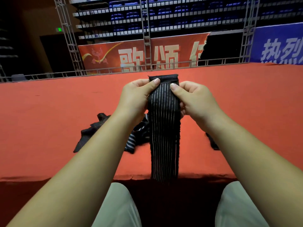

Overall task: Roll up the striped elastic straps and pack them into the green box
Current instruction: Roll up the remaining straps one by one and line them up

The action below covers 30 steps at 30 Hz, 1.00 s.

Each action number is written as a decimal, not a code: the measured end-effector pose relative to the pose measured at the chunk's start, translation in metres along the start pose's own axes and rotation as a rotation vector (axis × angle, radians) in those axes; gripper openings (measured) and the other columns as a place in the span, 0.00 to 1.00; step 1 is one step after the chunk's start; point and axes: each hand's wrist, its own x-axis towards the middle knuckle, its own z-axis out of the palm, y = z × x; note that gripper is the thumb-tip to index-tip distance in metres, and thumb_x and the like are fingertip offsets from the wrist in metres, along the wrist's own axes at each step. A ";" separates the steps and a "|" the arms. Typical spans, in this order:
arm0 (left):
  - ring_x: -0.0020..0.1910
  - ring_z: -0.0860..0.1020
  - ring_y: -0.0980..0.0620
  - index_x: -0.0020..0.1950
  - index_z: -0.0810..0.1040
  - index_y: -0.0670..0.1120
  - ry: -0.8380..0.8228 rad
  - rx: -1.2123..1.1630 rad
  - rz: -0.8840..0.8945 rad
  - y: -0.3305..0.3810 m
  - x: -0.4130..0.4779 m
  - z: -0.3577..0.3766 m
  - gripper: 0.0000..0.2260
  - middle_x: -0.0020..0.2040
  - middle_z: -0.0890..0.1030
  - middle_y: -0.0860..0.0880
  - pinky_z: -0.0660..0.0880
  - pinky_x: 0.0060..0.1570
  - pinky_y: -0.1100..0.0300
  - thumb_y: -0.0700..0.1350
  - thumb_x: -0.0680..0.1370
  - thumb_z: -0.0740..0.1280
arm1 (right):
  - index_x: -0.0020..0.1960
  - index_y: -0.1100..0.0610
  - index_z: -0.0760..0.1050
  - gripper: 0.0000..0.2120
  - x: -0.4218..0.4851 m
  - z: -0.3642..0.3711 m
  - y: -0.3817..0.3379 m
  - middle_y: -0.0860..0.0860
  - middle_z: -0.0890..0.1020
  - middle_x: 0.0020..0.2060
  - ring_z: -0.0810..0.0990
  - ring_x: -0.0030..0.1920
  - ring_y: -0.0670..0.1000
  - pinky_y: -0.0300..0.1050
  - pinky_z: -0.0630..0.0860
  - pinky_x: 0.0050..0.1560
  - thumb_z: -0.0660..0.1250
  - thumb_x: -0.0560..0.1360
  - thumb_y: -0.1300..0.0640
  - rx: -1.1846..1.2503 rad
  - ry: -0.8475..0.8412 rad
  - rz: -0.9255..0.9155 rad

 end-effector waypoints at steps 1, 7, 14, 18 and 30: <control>0.44 0.85 0.43 0.56 0.84 0.37 0.014 0.001 -0.015 -0.011 0.002 0.000 0.09 0.47 0.88 0.39 0.82 0.51 0.45 0.43 0.81 0.75 | 0.50 0.60 0.81 0.12 0.001 0.001 0.008 0.46 0.78 0.26 0.74 0.25 0.47 0.43 0.72 0.25 0.68 0.86 0.53 0.000 0.010 -0.001; 0.37 0.83 0.49 0.51 0.85 0.42 0.067 0.108 -0.140 -0.074 0.014 -0.001 0.17 0.40 0.87 0.47 0.78 0.41 0.54 0.56 0.85 0.69 | 0.50 0.58 0.82 0.11 0.014 0.002 0.068 0.50 0.84 0.34 0.80 0.32 0.49 0.43 0.75 0.31 0.68 0.85 0.52 -0.011 0.032 0.115; 0.43 0.84 0.49 0.55 0.82 0.46 -0.136 0.162 -0.364 -0.159 0.017 -0.012 0.20 0.44 0.86 0.48 0.84 0.51 0.50 0.61 0.87 0.62 | 0.48 0.53 0.82 0.12 0.038 -0.013 0.136 0.54 0.88 0.44 0.82 0.41 0.51 0.61 0.82 0.47 0.67 0.83 0.47 -0.077 0.193 0.198; 0.52 0.84 0.46 0.62 0.82 0.45 -0.370 0.247 -0.469 -0.198 0.003 -0.027 0.17 0.54 0.87 0.45 0.82 0.60 0.47 0.58 0.86 0.66 | 0.46 0.49 0.82 0.10 0.049 -0.022 0.154 0.49 0.86 0.42 0.82 0.41 0.50 0.53 0.79 0.47 0.67 0.84 0.48 -0.025 0.223 0.210; 0.51 0.82 0.52 0.63 0.85 0.46 -0.473 0.412 -0.342 -0.209 -0.021 -0.007 0.09 0.55 0.88 0.50 0.77 0.53 0.54 0.44 0.85 0.70 | 0.48 0.48 0.81 0.08 0.058 -0.047 0.135 0.47 0.86 0.41 0.82 0.40 0.51 0.52 0.78 0.45 0.66 0.84 0.49 0.026 0.355 0.206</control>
